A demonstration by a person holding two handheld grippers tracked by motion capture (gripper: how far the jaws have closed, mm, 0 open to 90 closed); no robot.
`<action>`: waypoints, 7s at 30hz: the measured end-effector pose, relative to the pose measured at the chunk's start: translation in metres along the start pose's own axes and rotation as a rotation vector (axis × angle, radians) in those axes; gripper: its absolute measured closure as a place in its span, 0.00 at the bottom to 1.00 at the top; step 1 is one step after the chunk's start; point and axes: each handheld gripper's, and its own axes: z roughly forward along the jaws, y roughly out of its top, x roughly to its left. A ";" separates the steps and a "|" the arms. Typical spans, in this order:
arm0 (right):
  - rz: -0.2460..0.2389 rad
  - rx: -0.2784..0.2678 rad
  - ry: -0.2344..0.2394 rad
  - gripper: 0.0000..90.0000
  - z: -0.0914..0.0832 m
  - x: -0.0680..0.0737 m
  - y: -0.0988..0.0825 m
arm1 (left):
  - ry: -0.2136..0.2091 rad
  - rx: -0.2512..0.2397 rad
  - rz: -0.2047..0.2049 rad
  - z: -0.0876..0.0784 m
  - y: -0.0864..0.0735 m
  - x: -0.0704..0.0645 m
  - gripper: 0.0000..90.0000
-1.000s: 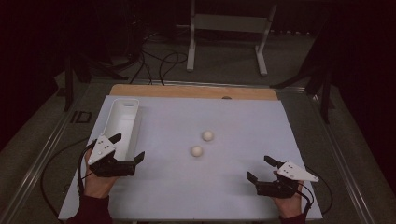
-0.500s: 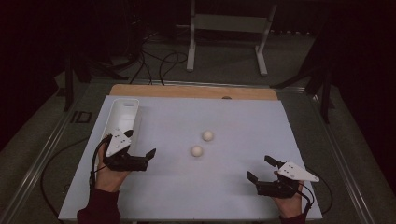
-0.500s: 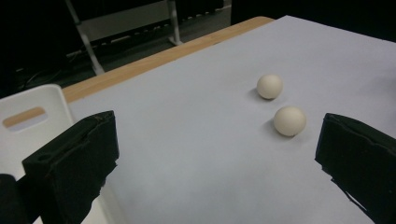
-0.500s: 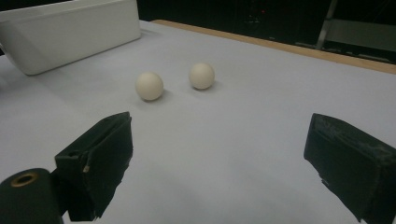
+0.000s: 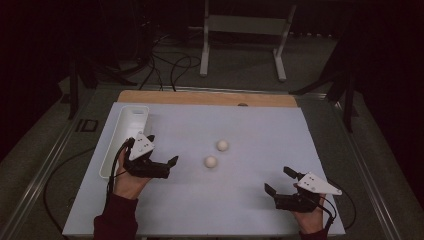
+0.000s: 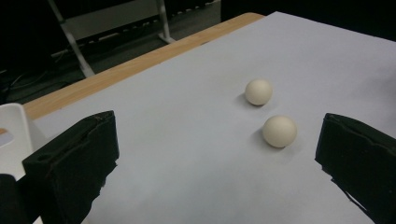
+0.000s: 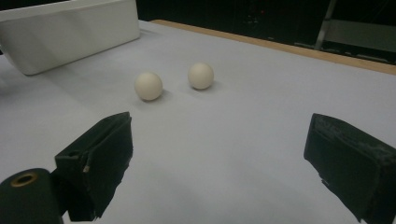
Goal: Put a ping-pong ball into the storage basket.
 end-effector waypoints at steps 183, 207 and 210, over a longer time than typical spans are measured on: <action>-0.015 0.007 -0.014 0.09 0.001 0.000 0.001 | -0.233 0.317 0.066 0.146 0.010 -0.056 0.04; -0.017 0.007 -0.011 0.09 0.002 0.000 0.000 | -0.252 0.398 0.098 0.152 0.003 -0.056 0.27; -0.015 0.006 -0.013 0.09 0.002 -0.001 0.001 | -0.264 0.409 0.096 0.154 0.002 -0.056 0.30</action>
